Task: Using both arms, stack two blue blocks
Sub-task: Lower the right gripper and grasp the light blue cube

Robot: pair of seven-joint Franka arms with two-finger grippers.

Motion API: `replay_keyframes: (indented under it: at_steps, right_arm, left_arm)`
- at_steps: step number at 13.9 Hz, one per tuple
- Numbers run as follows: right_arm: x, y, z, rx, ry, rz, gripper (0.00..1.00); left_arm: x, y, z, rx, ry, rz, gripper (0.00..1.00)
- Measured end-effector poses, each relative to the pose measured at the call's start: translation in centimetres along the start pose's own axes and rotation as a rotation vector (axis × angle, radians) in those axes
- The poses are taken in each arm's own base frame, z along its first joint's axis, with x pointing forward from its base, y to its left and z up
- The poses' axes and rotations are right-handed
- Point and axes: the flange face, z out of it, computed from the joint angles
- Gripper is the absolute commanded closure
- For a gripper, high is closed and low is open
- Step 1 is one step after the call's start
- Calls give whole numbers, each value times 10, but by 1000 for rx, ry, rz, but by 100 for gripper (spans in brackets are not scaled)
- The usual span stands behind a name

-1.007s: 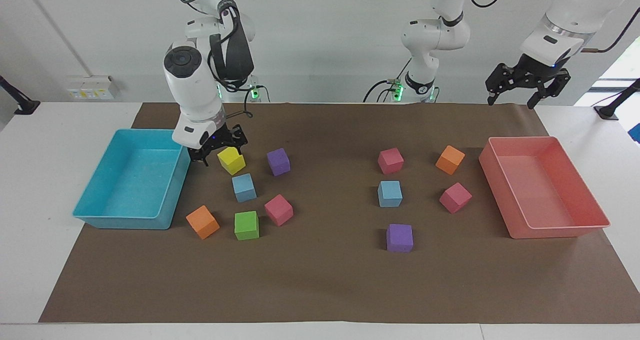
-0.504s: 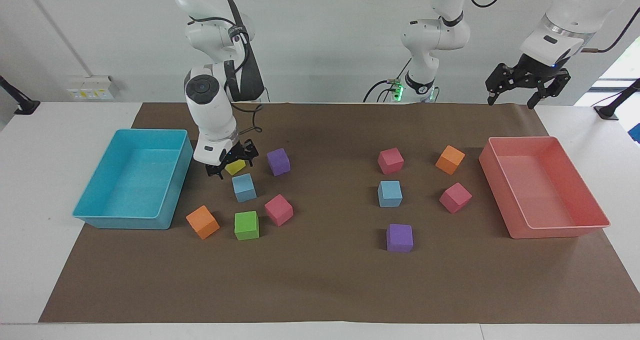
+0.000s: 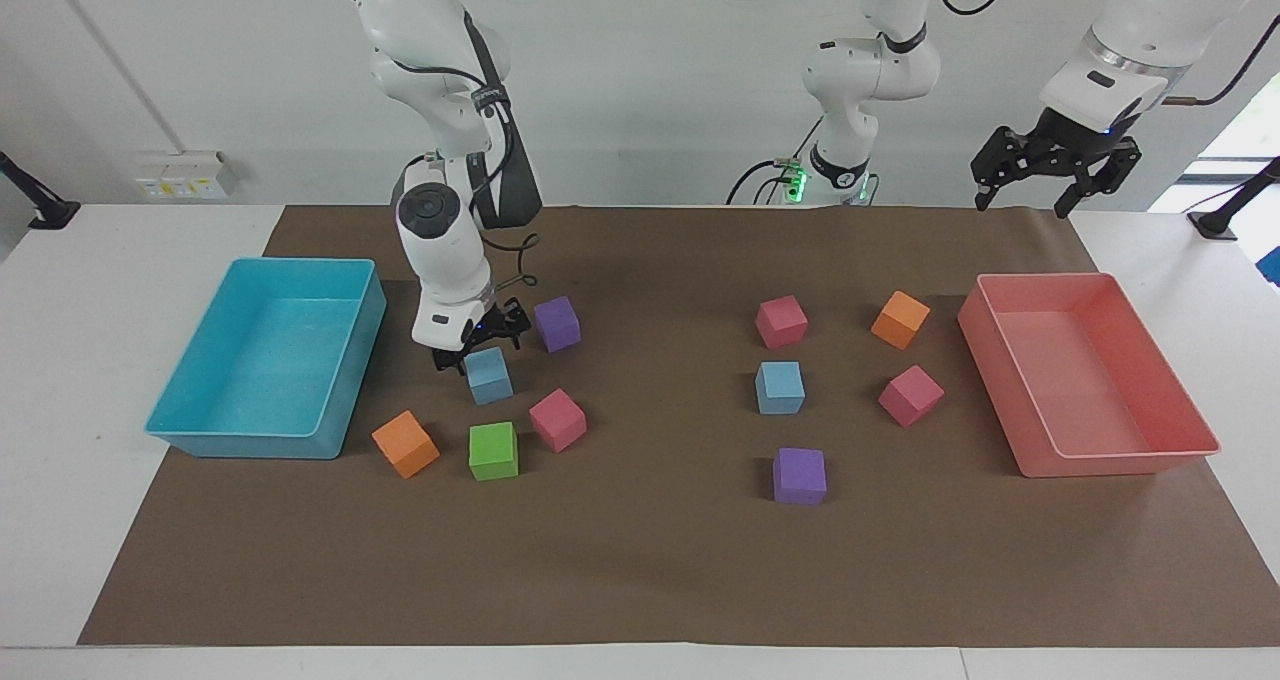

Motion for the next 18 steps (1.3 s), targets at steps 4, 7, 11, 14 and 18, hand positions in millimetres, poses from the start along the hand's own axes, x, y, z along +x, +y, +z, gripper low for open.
replay_keyframes:
  at_steps: [4, 7, 11, 14, 18]
  right_arm:
    - [-4, 2, 19, -3, 2, 3, 0]
    - [-5, 3, 21, -2, -1, 4, 9]
    - [-5, 4, 22, 0, -3, 6, 100]
    - [-5, 8, 21, 19, 8, 37, 100]
    - [1, 18, 7, 17, 38, 78, 100]
  left_arm:
    - [0, 0, 0, 0, 0, 0, 0]
    - [0, 0, 0, 0, 0, 0, 0]
    - [0, 0, 0, 0, 0, 0, 0]
    - [0, 0, 0, 0, 0, 0, 0]
    - [0, 0, 0, 0, 0, 0, 0]
